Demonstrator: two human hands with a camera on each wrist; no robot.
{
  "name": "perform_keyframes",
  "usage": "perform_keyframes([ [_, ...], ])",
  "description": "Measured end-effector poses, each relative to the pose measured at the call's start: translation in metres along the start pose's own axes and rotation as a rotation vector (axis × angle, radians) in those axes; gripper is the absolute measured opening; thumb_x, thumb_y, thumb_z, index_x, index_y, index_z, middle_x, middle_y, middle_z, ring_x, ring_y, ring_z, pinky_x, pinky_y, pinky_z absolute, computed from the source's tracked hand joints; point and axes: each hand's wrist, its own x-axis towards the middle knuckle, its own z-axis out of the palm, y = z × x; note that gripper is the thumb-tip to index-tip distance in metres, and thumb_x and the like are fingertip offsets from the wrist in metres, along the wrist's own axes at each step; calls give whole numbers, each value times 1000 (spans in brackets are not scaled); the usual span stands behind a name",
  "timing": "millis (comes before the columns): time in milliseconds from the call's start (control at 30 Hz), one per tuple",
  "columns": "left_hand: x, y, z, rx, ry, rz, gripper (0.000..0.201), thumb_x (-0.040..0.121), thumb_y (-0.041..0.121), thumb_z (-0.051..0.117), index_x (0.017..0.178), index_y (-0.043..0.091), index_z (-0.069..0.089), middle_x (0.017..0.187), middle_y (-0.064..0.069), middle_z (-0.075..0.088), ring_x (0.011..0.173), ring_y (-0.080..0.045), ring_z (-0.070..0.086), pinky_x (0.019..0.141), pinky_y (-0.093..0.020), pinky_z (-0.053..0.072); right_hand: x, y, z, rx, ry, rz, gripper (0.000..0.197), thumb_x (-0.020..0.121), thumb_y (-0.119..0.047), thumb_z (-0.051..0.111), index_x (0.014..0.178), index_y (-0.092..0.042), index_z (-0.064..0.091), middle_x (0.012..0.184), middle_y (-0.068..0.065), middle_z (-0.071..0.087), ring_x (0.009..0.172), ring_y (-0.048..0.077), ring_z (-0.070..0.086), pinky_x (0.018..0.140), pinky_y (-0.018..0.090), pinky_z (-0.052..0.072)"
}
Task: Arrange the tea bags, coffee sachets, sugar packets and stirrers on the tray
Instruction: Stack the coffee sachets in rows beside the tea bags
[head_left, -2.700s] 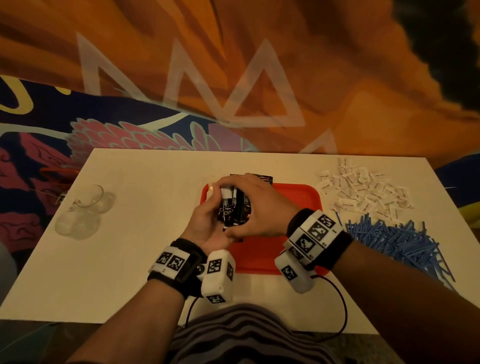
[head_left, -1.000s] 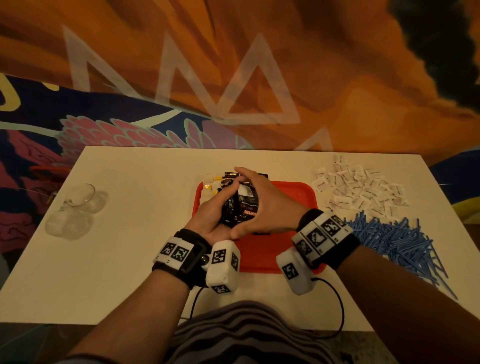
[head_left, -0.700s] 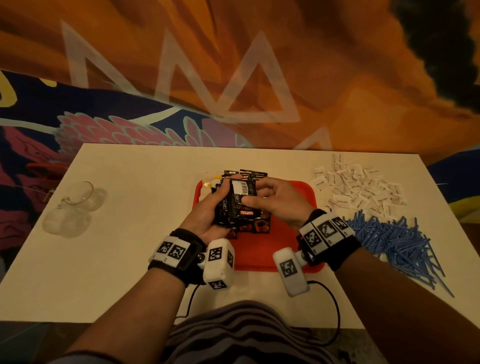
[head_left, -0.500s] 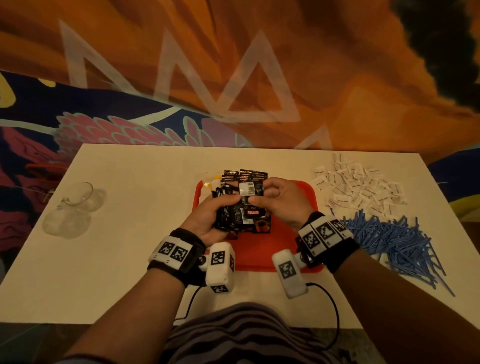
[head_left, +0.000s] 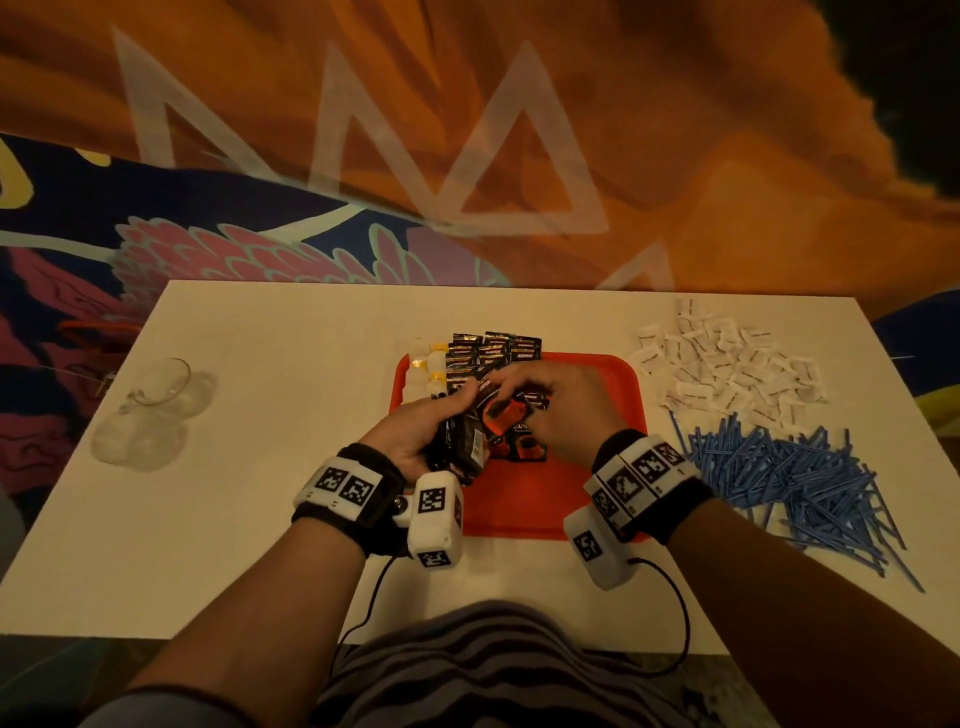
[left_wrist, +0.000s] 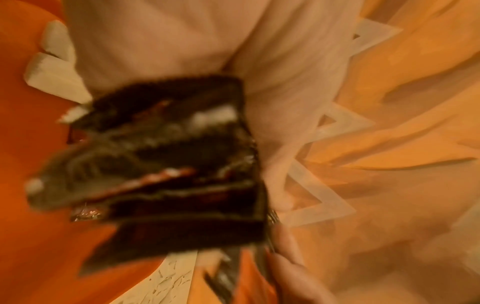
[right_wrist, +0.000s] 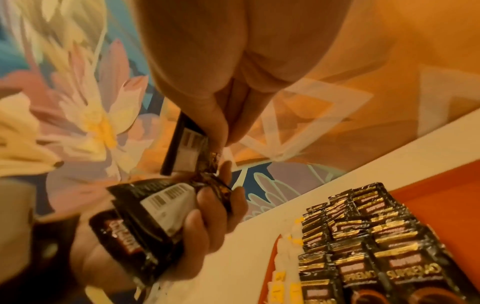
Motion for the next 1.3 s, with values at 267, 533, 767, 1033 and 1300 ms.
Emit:
perform_keyframes([
  [267,10,3,-1,151,116,270,20,92,15,68,112,8,69,87,-12,73,64,-20,71,49,-26,53,3,8,1,284,-81,283,36,83,-3,70,112,-21,61,109,-4,64,100,14,65,78,26,56],
  [533,18,2,2,139,182,244,17,97,29,63,97,14,72,89,-10,75,75,-27,71,51,-30,54,18,29,19,7,-46,377,8,82,-19,77,81,-24,72,79,2,71,60,9,63,50,17,48],
  [767,35,-12,1,273,321,307,18,90,23,68,76,20,79,88,-9,77,91,-32,72,90,-52,57,17,33,35,-70,-54,307,13,81,-16,77,90,-21,69,74,-15,62,60,3,59,58,15,45],
  [1033,48,-22,-22,184,184,55,54,73,48,83,114,14,72,110,-13,74,106,-34,70,96,-53,53,14,64,48,63,-40,455,11,84,-18,75,93,-12,73,78,-7,67,65,-1,62,65,18,51],
  [1300,48,-43,-61,22,263,-46,26,86,11,70,112,12,65,88,-9,66,72,-24,65,68,-37,54,16,124,67,-211,-123,716,27,92,-28,65,113,-12,66,113,0,67,87,7,54,60,8,33],
])
